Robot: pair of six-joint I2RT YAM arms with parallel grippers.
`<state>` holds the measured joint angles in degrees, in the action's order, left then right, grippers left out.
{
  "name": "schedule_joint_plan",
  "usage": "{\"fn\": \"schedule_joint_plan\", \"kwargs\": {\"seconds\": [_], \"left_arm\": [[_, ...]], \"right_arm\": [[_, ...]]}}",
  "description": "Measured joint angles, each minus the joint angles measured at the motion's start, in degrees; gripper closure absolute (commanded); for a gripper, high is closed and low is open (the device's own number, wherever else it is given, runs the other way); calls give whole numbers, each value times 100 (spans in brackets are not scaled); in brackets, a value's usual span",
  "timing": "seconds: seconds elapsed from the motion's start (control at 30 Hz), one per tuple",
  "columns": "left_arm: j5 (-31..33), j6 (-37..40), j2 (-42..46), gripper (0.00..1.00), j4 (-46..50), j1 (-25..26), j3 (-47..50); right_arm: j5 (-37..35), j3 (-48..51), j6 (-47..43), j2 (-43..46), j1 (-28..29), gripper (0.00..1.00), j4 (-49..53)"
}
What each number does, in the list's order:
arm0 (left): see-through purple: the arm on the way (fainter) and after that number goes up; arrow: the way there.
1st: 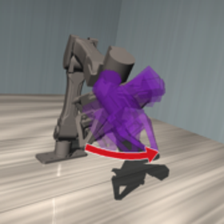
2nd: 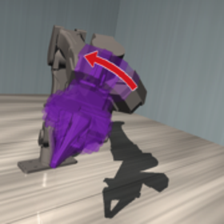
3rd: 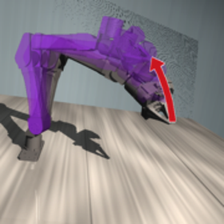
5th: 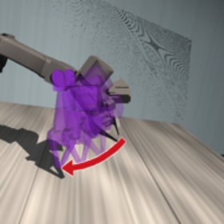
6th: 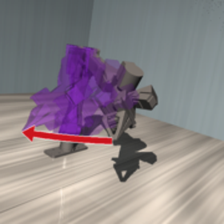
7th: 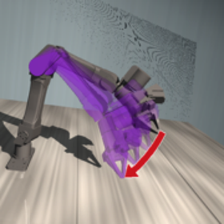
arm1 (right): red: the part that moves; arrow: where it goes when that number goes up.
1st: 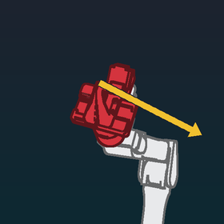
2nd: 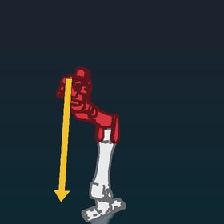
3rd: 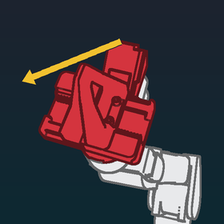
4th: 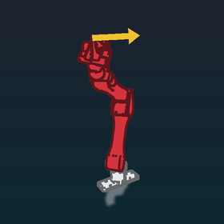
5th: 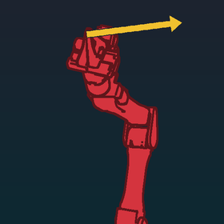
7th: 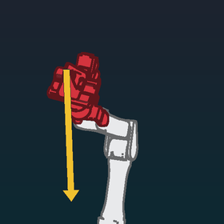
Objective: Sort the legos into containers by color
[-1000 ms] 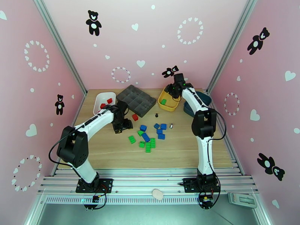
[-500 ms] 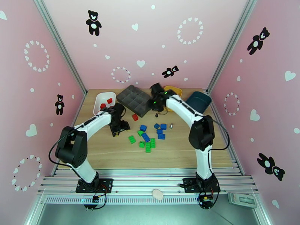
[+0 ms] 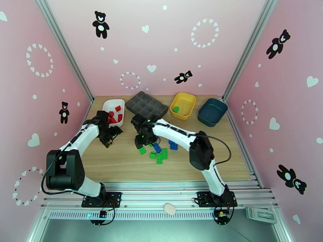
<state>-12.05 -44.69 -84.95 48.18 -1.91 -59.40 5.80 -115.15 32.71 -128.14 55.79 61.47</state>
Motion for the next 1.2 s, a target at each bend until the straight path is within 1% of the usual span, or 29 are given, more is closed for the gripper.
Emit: {"fn": "schedule_joint_plan", "kwargs": {"seconds": [0.13,0.27,0.67,0.87,1.0,1.13,1.2], "left_arm": [[-72,-2,308,8,2,-136,273],[-120,0,472,9,0,-133,476],[-256,4,514,11,0,-133,686],[-278,7,514,12,-4,-133,686],[-345,7,514,13,-61,-133,706],[-538,-4,439,14,-205,-87,723],[-621,-26,317,14,-332,42,723]], "right_arm": [[-7,-175,-31,-442,63,41,138],[4,-345,-33,-684,83,43,210],[-55,-664,-31,-1095,116,50,350],[-199,-708,-26,-1202,116,62,415],[-308,-772,-9,-1204,114,74,444],[-367,-767,-17,-1172,55,78,439],[-363,-695,0,-1058,-17,79,396]]}}
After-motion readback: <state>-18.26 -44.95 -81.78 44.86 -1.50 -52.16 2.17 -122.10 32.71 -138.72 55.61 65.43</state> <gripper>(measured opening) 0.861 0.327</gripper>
